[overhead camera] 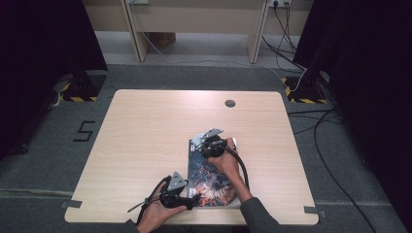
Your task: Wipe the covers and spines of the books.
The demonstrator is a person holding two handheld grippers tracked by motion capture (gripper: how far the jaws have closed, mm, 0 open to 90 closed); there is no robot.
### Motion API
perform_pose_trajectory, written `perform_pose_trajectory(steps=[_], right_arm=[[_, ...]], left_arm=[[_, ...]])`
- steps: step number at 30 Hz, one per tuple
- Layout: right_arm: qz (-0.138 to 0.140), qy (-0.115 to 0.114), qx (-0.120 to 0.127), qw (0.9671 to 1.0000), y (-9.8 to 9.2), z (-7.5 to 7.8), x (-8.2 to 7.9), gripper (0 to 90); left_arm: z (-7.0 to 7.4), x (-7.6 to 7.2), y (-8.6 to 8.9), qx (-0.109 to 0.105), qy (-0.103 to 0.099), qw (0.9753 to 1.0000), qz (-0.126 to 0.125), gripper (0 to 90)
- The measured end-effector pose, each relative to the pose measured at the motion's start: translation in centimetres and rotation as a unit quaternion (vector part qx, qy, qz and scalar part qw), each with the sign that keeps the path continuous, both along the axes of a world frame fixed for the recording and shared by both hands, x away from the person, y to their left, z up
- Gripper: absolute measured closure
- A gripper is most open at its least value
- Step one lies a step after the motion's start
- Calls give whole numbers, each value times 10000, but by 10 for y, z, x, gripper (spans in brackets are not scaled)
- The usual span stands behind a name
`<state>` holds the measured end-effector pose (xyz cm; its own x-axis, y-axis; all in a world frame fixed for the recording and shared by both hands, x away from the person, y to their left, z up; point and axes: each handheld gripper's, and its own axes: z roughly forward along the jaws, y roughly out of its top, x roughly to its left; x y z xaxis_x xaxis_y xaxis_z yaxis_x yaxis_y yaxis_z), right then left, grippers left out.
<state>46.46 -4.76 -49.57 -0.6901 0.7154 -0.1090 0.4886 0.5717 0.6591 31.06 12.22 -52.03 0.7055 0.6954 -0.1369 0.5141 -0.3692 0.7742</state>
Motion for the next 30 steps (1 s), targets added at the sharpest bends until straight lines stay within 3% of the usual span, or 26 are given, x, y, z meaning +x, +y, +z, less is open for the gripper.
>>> perform_pose_trajectory(steps=[6,13,17,30], right_arm=[[214,31,-202,9996,21,3,2,635],[127,97,-102,9998,17,2,8,604],[201,-43,-200,9996,20,2,2,637],[272,113,-63,9995,16,2,-5,638]], left_arm=[[0,0,0,-11,-19,10000,-4,264],[-1,0,0,-22,-19,10000,-3,264],[0,0,0,-18,-20,10000,-5,264],[-1,0,0,-29,-15,10000,-2,264]])
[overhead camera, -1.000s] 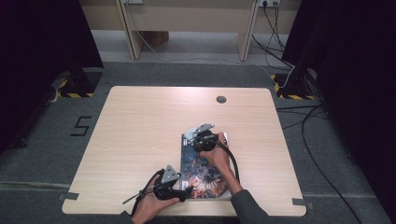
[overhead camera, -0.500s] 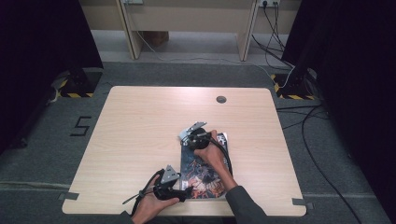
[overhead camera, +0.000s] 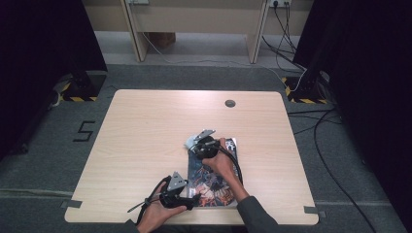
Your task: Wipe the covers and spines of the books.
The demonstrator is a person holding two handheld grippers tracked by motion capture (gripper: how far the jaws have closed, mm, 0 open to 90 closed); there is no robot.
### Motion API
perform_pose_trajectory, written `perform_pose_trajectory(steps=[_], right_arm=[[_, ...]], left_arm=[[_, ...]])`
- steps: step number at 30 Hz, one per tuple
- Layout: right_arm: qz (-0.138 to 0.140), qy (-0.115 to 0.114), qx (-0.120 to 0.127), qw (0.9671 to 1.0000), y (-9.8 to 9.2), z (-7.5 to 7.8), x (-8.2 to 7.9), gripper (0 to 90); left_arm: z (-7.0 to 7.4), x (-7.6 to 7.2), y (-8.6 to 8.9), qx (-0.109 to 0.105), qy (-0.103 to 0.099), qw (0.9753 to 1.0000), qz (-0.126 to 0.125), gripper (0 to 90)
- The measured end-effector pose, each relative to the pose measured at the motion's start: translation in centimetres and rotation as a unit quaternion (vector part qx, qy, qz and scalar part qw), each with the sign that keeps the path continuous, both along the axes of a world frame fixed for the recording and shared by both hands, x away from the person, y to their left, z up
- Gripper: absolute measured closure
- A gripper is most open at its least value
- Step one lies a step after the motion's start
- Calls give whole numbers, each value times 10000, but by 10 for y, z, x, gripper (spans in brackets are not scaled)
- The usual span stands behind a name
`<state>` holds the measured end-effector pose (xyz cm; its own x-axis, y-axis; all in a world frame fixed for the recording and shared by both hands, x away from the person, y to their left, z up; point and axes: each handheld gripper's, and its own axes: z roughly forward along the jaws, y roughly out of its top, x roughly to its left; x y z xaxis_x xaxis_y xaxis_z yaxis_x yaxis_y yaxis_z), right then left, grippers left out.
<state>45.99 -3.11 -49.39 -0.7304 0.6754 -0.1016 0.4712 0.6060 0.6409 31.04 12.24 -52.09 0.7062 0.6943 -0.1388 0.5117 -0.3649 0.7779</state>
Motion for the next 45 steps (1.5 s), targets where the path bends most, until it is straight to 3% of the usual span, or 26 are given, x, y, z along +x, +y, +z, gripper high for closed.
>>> perform_pose_trajectory(steps=[3,12,16,21,23,25,28,36,39,45], right_arm=[[28,40,138,9999,-3,-1,-5,637],[221,-38,245,9994,-20,-4,-24,628],[34,-52,113,9999,-42,-2,-28,606],[-335,63,237,9991,-64,-2,-23,600],[-361,82,214,9991,-63,-1,-23,600],[-341,7,38,9994,-58,0,-24,603],[-264,35,71,9996,-48,0,-26,602],[454,65,27,9989,-12,0,-51,602],[464,8,-10,9989,-13,0,-51,601],[237,127,140,9995,-30,-1,-42,571]], left_arm=[[0,0,0,0,0,10000,3,264],[1,1,1,34,16,10000,-52,263],[1,0,2,48,61,10000,-47,264],[6,-8,9,169,224,9995,-129,269],[5,-11,11,150,214,9996,-107,277],[5,-12,10,180,180,9996,-115,286],[5,-12,10,191,178,9996,-131,287],[4,-11,10,188,141,9997,-108,263],[4,-9,8,169,103,9998,-58,265],[3,-3,4,116,82,9999,-13,279]])
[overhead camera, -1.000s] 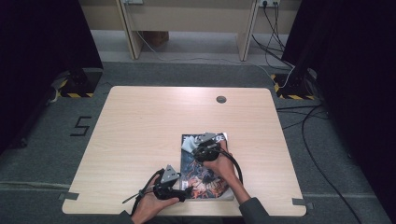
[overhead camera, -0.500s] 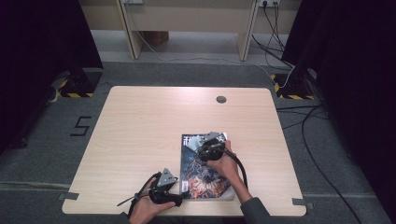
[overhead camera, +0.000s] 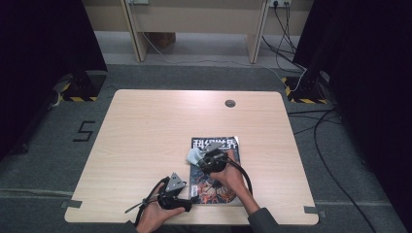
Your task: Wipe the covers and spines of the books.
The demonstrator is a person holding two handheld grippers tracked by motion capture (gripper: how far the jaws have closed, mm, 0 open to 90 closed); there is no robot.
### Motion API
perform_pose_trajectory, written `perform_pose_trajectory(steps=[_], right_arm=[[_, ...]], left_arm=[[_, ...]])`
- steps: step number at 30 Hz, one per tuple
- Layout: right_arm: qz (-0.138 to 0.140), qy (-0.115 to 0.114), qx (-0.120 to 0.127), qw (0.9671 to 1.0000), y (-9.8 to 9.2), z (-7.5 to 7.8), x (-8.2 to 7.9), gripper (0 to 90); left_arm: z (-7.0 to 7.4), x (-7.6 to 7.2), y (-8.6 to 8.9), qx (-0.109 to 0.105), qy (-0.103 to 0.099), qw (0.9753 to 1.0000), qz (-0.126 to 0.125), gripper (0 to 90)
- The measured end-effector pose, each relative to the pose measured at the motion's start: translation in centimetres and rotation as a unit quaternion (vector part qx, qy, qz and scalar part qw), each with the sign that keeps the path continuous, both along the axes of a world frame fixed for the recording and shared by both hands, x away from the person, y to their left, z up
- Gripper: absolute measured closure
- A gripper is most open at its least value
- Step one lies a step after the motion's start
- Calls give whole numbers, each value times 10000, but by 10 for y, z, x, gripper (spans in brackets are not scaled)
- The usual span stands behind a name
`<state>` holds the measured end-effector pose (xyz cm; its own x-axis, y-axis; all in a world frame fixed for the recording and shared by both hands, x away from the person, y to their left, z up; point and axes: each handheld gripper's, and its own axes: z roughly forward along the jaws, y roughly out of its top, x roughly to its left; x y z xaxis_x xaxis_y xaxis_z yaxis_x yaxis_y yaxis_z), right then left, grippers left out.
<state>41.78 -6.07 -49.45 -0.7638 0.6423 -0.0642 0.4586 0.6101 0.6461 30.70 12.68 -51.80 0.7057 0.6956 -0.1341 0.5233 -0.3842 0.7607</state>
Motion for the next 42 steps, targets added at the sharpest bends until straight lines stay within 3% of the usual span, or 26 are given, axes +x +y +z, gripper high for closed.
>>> perform_pose_trajectory(steps=[3,5,10,12,14,16,22,27,31,37,42], right_arm=[[-166,-5,-157,9997,-16,3,3,565],[-451,-38,-234,9987,-37,4,6,566],[-1158,-55,-233,9930,-83,5,11,567],[-1277,-80,-227,9915,-94,5,13,568],[-1360,-65,-143,9906,-97,3,12,579],[-1393,-131,-303,9897,-91,5,10,596],[-693,-56,-308,9971,-51,4,-5,603],[-268,-69,-317,9991,-28,4,-16,606],[-360,110,-114,9992,-38,3,-14,576],[-794,103,-168,9966,-71,5,-7,574],[-1354,56,-215,9905,-98,6,-2,581]], left_arm=[[0,1,-1,-10,-6,10000,1,279],[0,1,0,-10,-18,10000,1,280],[0,1,-1,-8,-17,10000,8,283],[0,1,-1,-14,-26,10000,3,283],[0,4,-3,11,-6,10000,2,274],[0,6,-4,43,-6,10000,-7,250],[-1,6,-5,9,-27,10000,17,244],[-2,6,-5,-35,-54,10000,2,249],[-2,5,-4,-68,-82,9999,-36,263],[-2,5,-3,-84,-85,9999,-47,263],[-3,5,-3,-85,-86,9999,-46,263]])
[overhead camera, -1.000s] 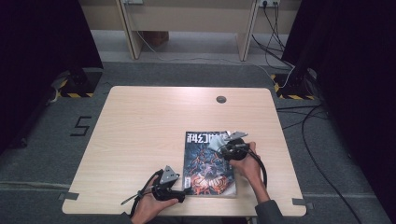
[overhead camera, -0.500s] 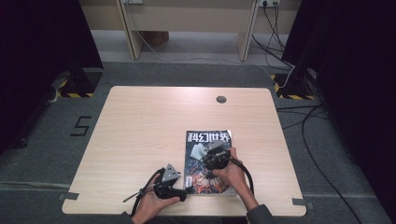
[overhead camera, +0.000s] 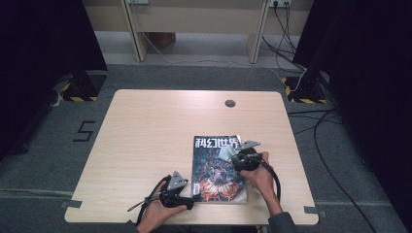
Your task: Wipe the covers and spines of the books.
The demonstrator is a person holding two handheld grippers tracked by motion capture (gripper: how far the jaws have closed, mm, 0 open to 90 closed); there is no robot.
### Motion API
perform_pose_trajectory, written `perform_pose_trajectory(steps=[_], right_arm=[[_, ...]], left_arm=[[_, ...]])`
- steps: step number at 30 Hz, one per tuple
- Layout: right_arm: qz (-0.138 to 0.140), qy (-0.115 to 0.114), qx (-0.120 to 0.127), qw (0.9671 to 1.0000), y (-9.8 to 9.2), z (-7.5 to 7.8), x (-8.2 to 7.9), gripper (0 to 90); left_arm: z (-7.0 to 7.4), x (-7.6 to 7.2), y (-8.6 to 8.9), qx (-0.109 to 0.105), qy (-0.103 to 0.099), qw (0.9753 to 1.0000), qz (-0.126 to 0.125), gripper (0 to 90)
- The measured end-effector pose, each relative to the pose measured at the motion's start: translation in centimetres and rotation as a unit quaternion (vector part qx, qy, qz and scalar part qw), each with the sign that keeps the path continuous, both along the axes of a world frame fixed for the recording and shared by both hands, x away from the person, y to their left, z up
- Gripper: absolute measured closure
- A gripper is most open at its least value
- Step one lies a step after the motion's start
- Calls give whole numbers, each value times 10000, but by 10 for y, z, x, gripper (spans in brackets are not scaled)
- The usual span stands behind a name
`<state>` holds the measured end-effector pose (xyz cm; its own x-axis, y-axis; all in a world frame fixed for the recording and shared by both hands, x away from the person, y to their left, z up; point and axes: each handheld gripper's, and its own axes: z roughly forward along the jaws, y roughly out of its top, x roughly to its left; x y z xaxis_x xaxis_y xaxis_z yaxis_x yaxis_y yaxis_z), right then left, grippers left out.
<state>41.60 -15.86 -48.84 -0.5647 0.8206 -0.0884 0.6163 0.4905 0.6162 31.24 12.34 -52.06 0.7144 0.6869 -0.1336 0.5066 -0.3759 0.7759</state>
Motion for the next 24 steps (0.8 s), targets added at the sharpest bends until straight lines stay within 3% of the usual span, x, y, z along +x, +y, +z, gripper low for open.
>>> perform_pose_trajectory(steps=[2,6,7,13,17,20,24], right_arm=[[-54,47,134,9999,-5,-1,2,582],[44,-44,-118,9999,6,0,-1,599],[92,-19,-82,9999,11,0,-3,601],[765,89,-39,9970,54,0,-19,601],[1219,203,106,9923,77,-1,-31,601],[1350,178,51,9907,84,-1,-35,599],[1226,230,120,9921,77,-1,-31,585]], left_arm=[[0,0,0,0,-1,10000,5,263],[0,0,0,-15,-1,10000,-11,261],[0,0,0,-14,-1,10000,-10,260],[0,1,0,-15,10,10000,-20,246],[0,2,0,0,13,10000,13,233],[1,2,2,-7,82,10000,-19,227],[3,2,7,-3,197,9998,-23,208]])
